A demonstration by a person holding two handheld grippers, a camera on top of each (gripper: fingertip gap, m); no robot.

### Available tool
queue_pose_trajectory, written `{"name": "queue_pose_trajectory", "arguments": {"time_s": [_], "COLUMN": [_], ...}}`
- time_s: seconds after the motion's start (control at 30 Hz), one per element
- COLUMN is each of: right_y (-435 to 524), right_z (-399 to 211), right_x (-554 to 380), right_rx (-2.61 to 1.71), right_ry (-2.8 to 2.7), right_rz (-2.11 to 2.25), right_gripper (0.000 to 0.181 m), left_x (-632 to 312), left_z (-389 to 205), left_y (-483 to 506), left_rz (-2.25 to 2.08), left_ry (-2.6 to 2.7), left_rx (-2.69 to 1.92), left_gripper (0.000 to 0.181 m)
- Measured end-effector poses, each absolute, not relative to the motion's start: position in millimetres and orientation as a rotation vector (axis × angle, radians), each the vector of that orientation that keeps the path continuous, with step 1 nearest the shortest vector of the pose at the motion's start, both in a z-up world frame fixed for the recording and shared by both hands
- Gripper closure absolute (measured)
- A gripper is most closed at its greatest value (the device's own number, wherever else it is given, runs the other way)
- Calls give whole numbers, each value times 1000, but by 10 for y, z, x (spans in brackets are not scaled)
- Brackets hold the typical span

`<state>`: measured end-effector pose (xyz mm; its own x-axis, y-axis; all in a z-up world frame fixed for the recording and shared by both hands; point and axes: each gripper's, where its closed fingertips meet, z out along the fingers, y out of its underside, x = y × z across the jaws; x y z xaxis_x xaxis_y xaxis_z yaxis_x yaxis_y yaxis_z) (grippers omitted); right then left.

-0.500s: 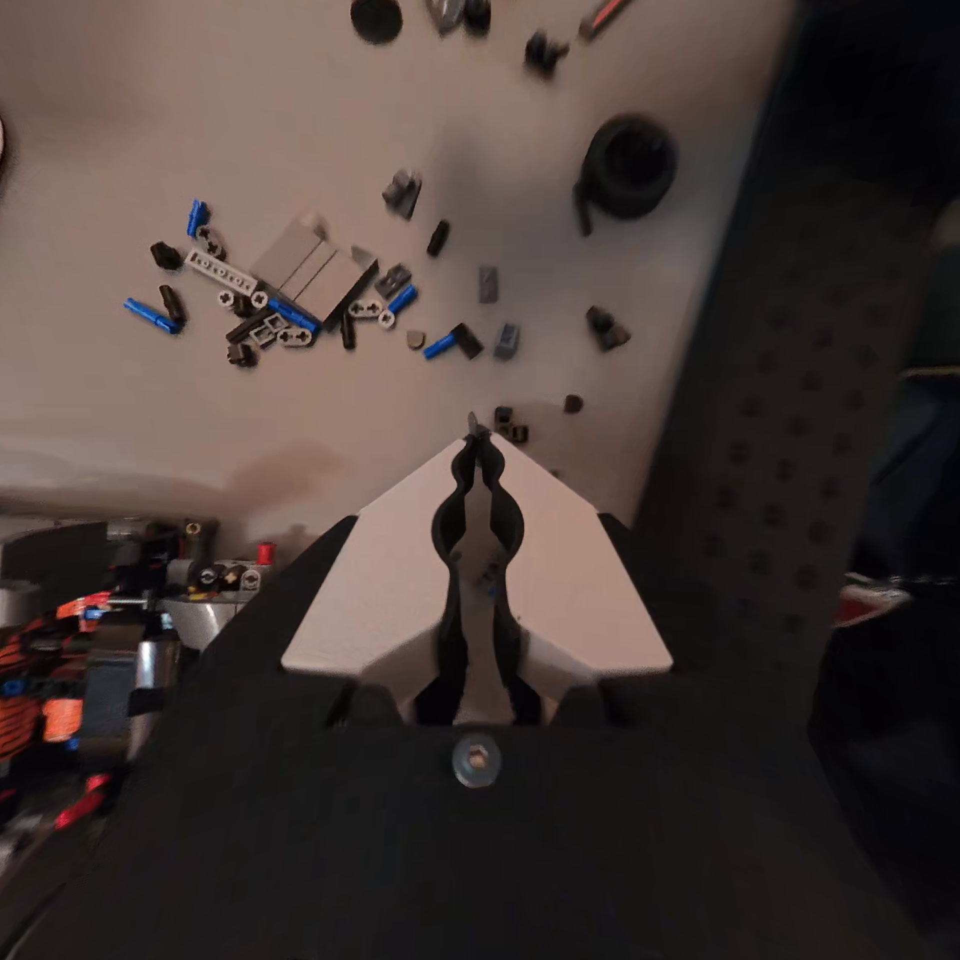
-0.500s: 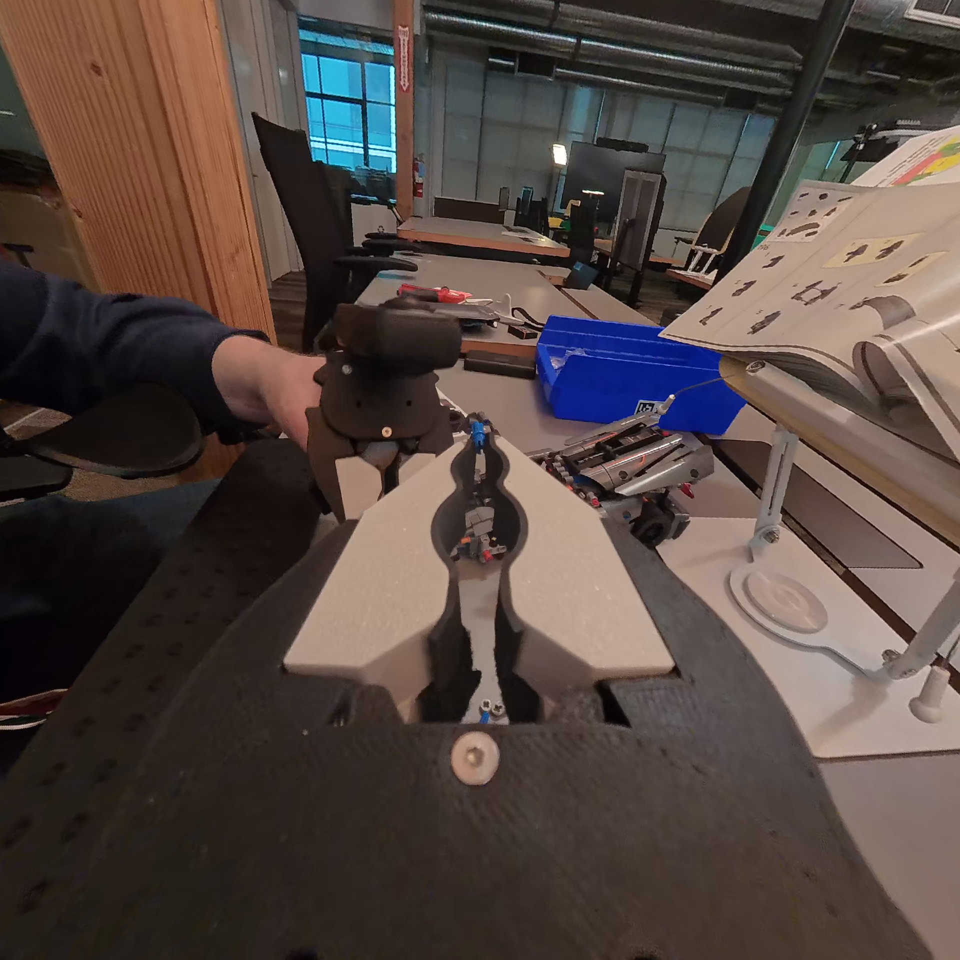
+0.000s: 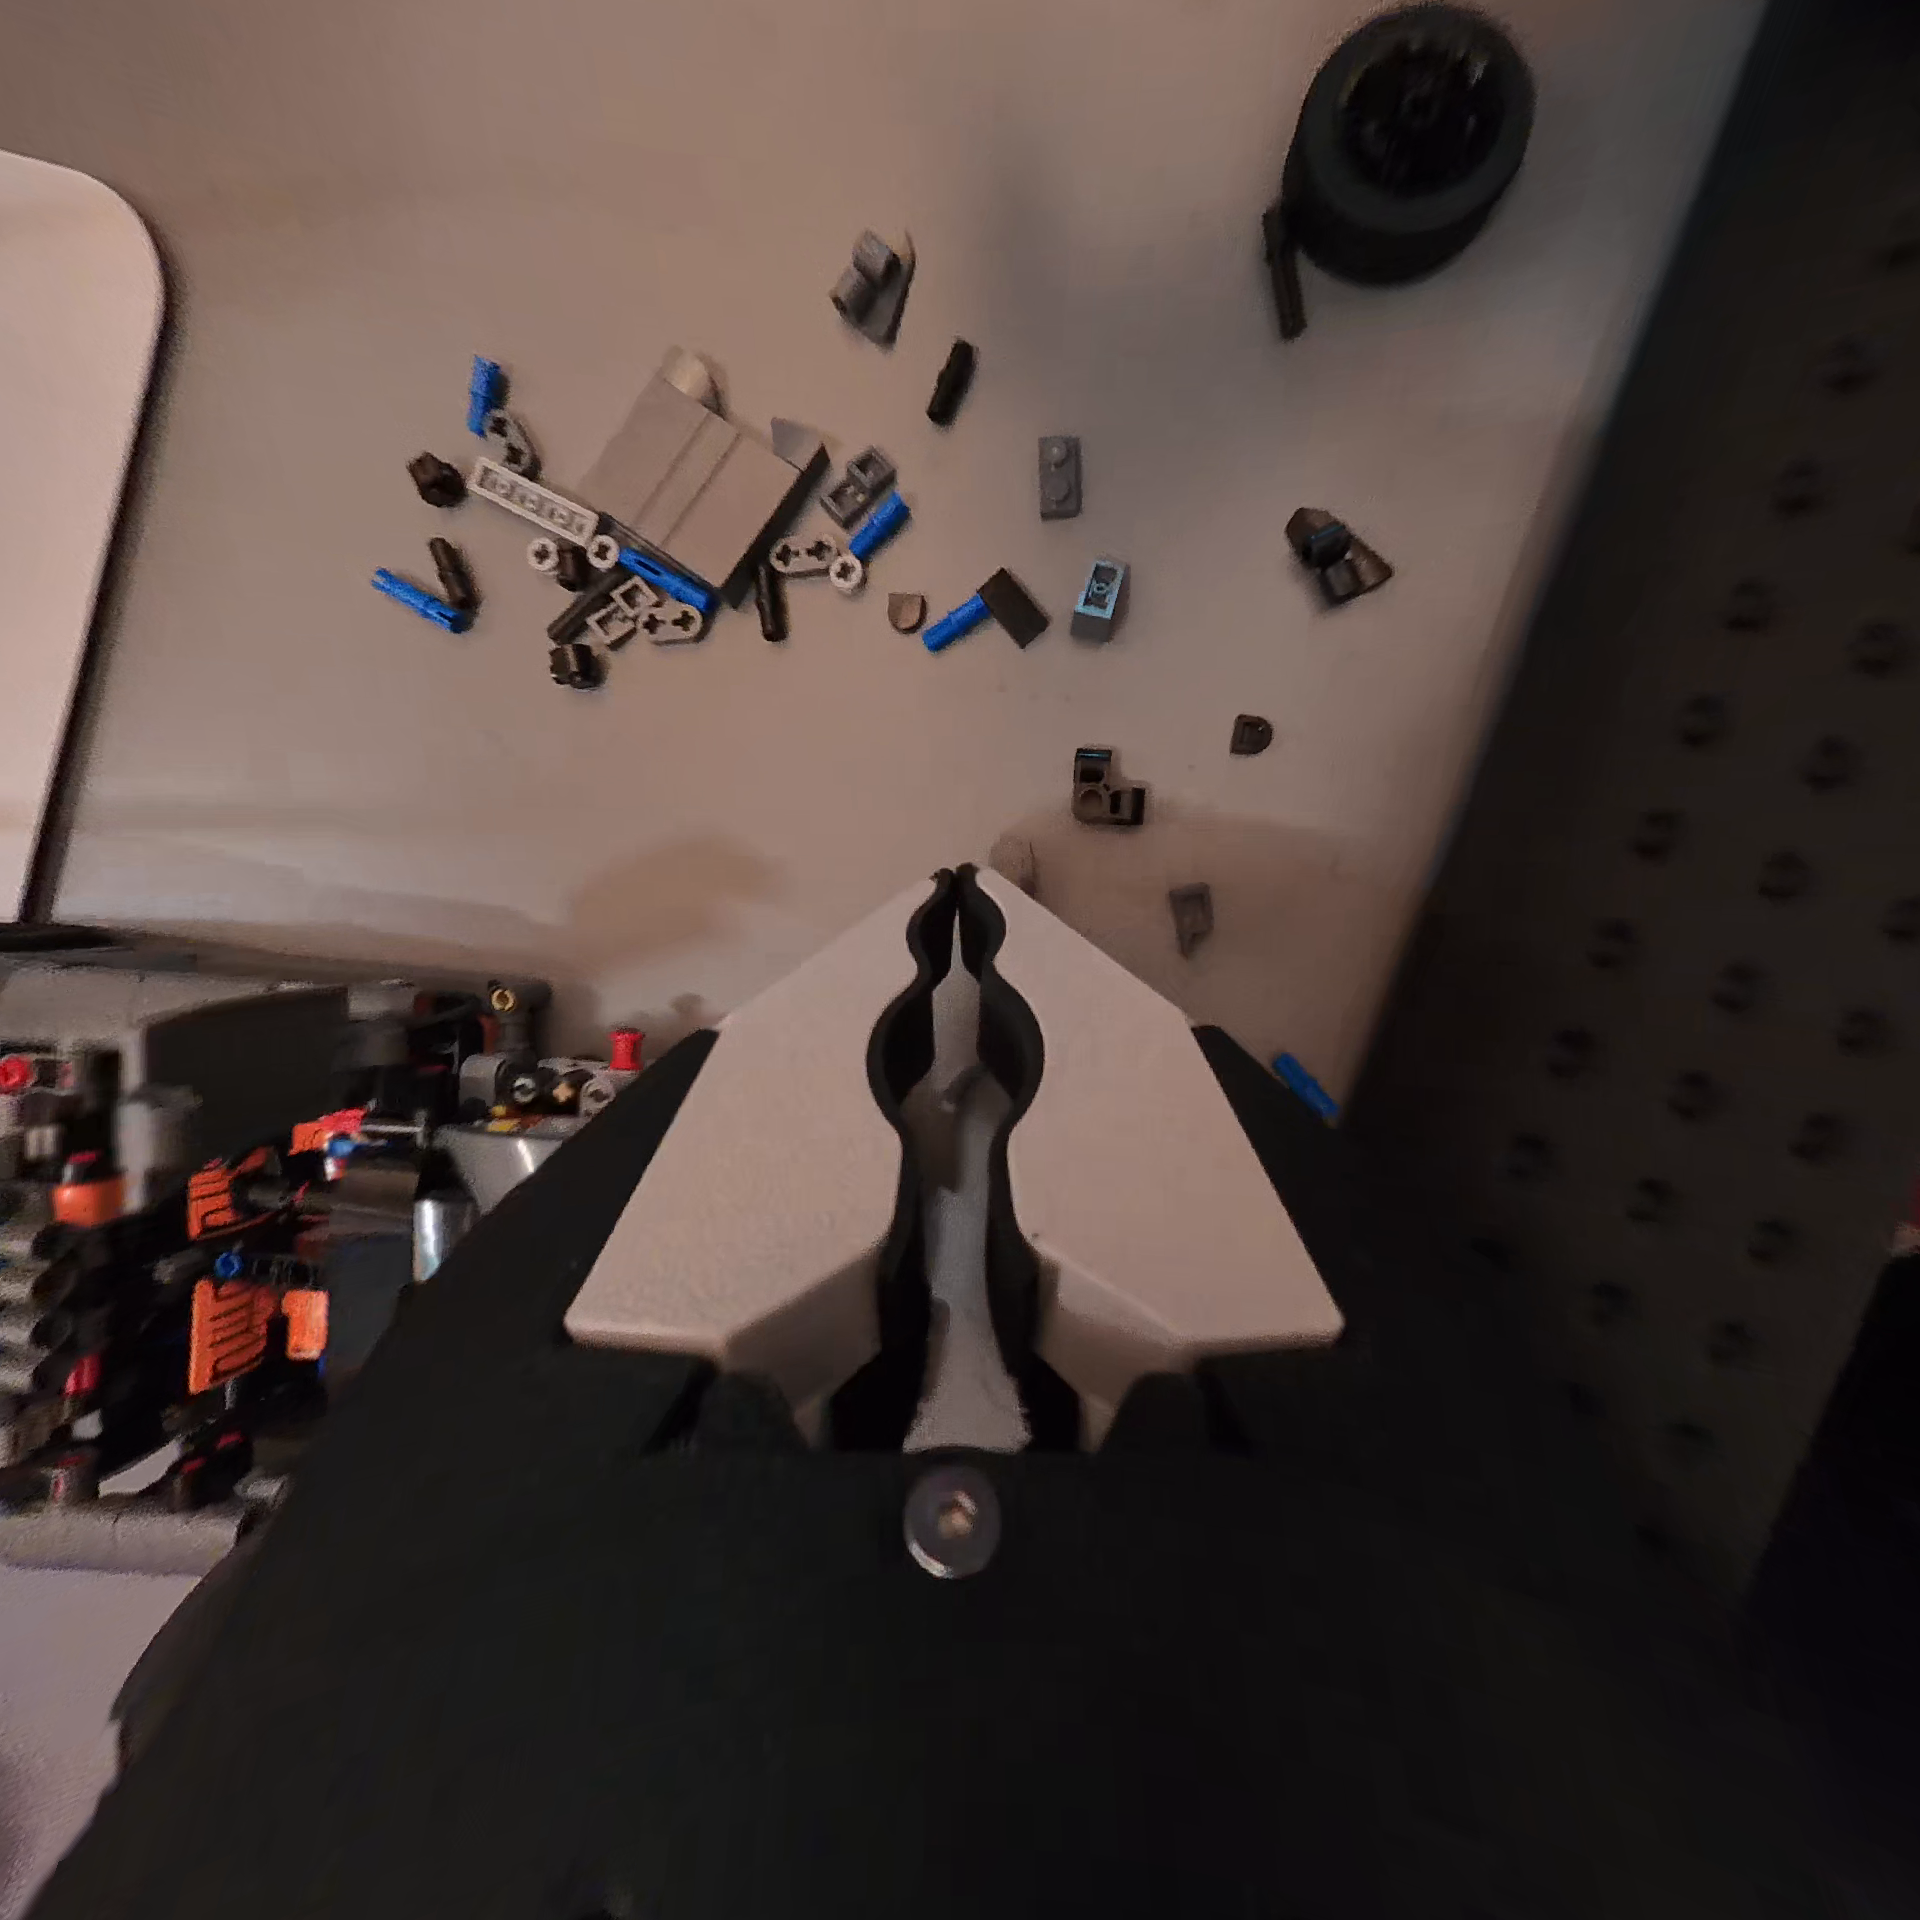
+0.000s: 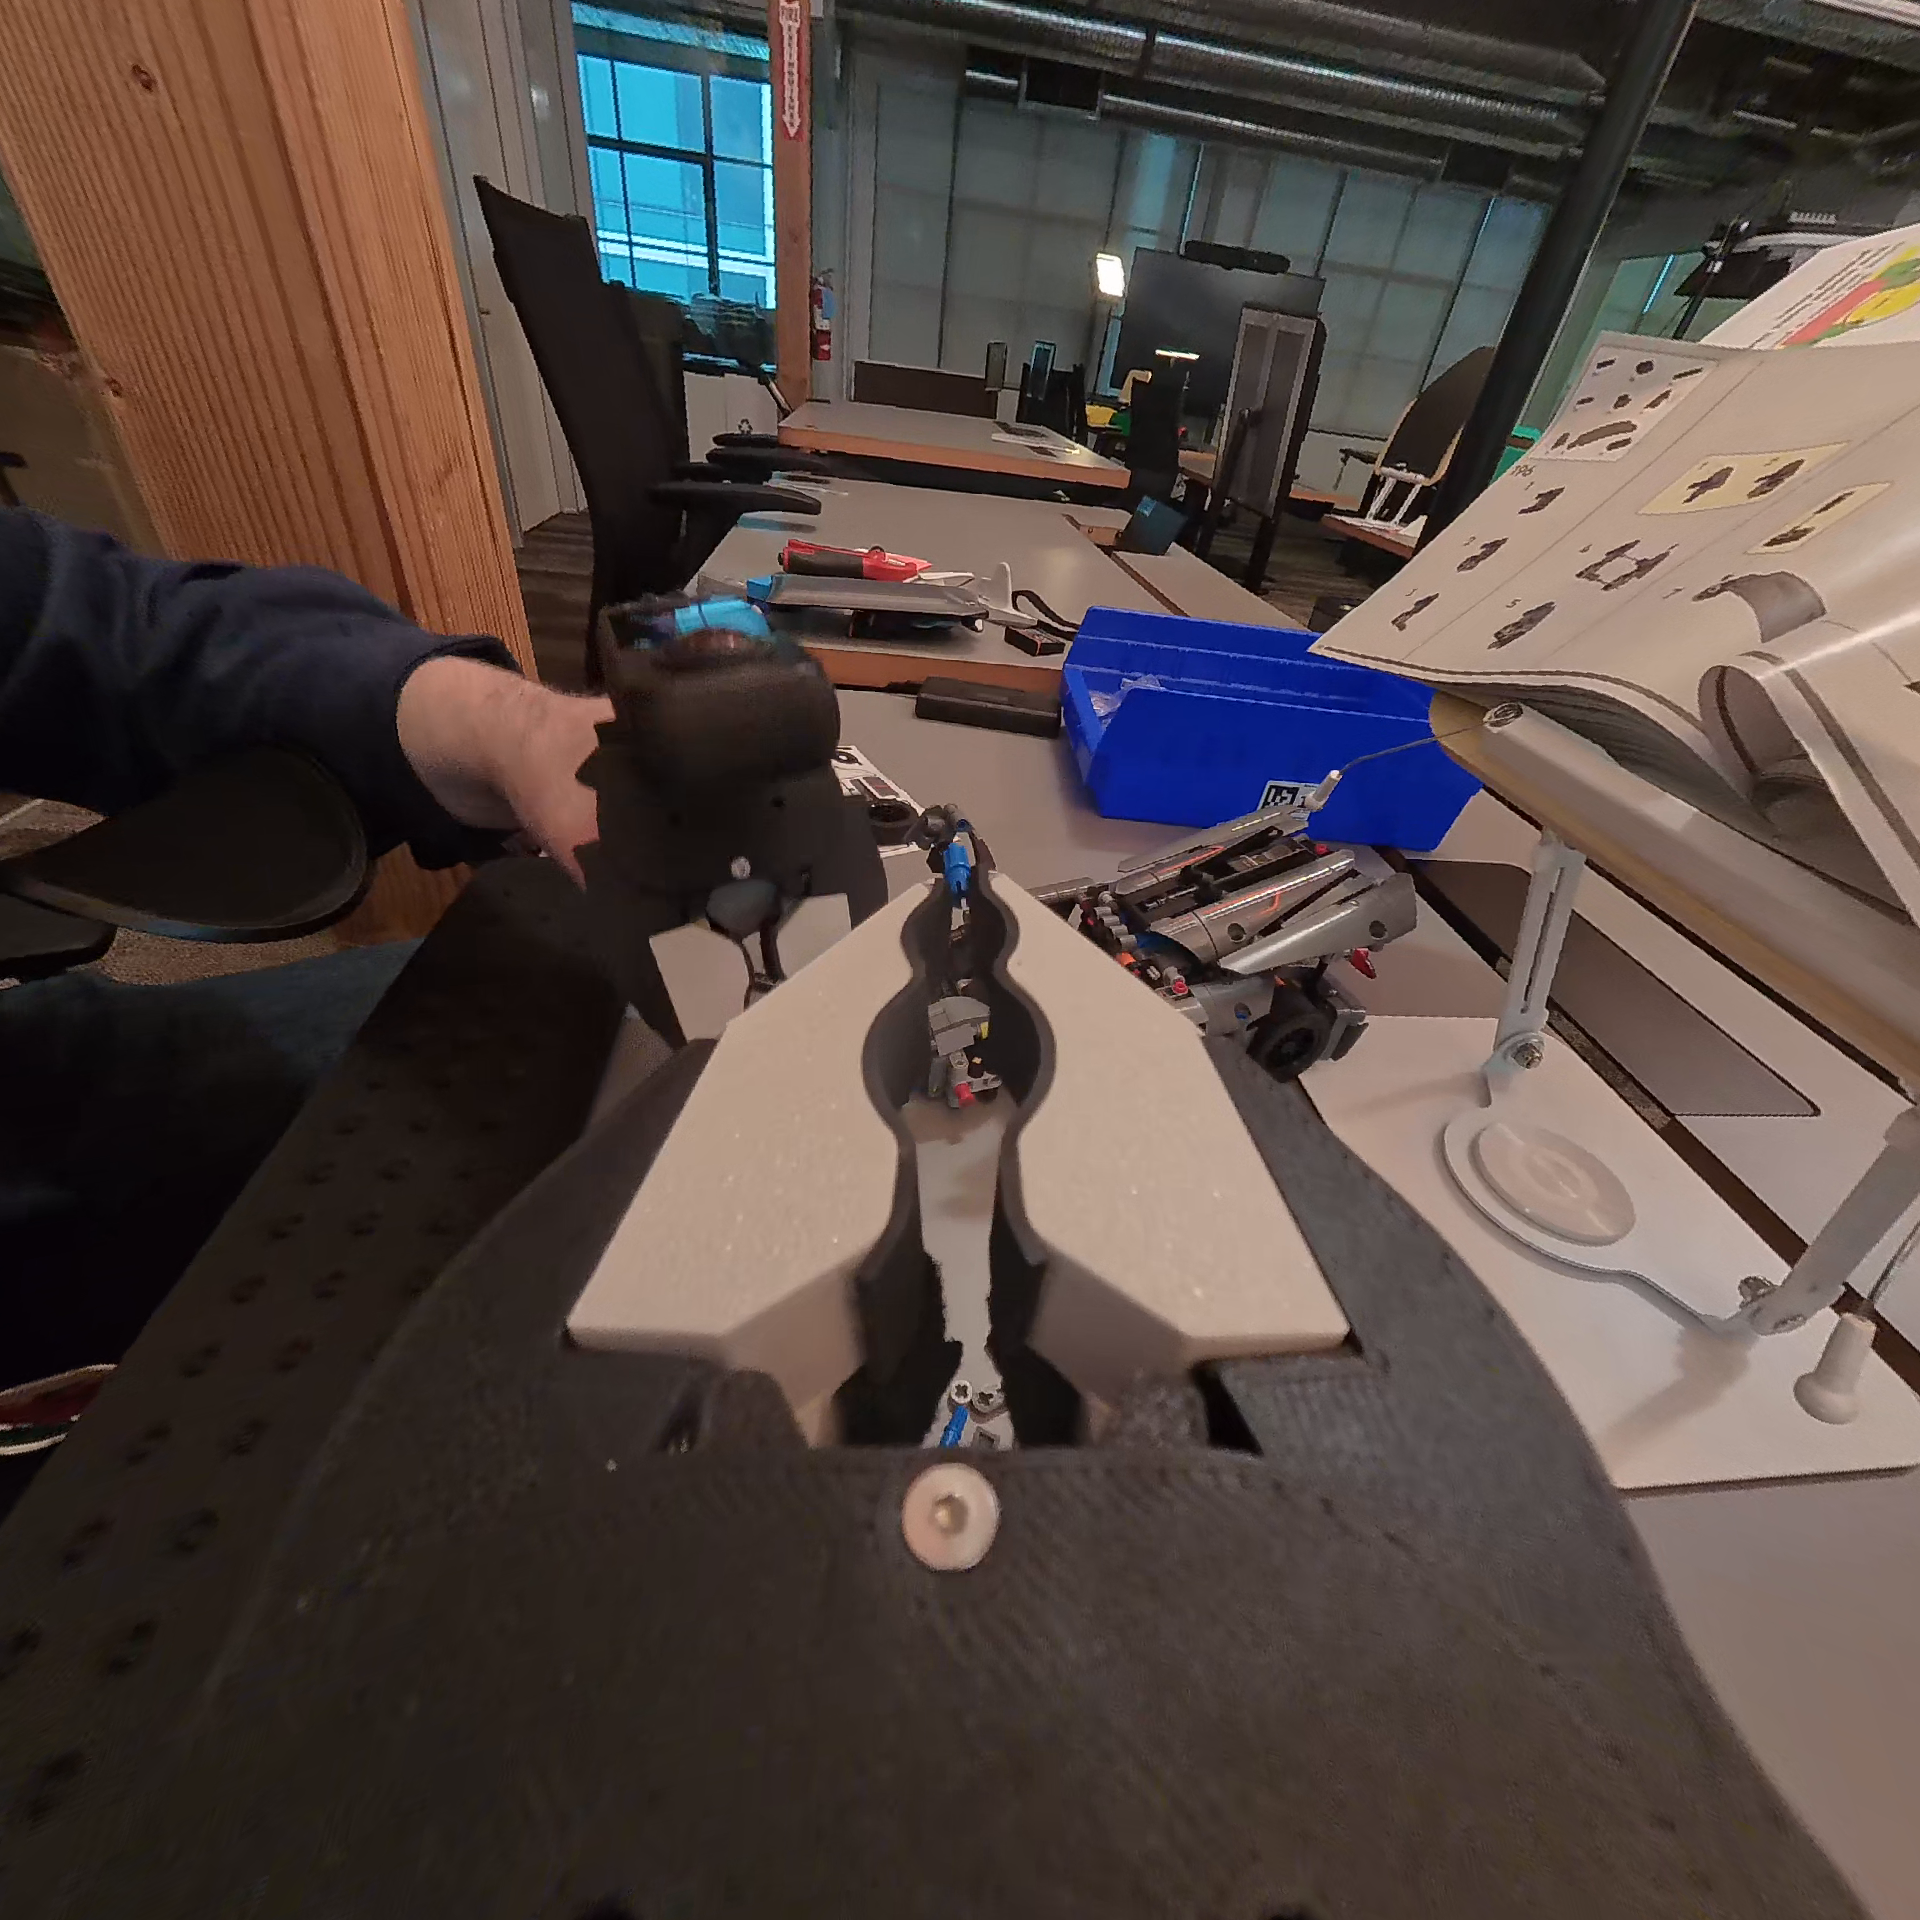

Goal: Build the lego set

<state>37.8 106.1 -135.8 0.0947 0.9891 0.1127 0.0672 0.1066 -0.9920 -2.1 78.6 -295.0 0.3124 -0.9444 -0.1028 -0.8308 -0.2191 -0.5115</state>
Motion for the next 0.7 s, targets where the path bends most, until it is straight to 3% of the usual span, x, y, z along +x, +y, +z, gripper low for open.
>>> {"name": "queue_pose_trajectory", "arguments": {"time_s": [0.2,0.7], "right_y": [1069,1064], "right_z": [-1369,-1438], "right_x": [380,341], "right_rx": [-1223,-1243], "right_ry": [-1234,-1262], "right_rz": [1023,1021], "right_gripper": [181,180], "left_x": [-174,-87], "left_z": [-2831,-3187], "left_y": [727,739], "left_rz": [-327,-16], "left_ry": [1577,1860], "left_rx": [-2075,-1979], "left_gripper": [181,172]}}
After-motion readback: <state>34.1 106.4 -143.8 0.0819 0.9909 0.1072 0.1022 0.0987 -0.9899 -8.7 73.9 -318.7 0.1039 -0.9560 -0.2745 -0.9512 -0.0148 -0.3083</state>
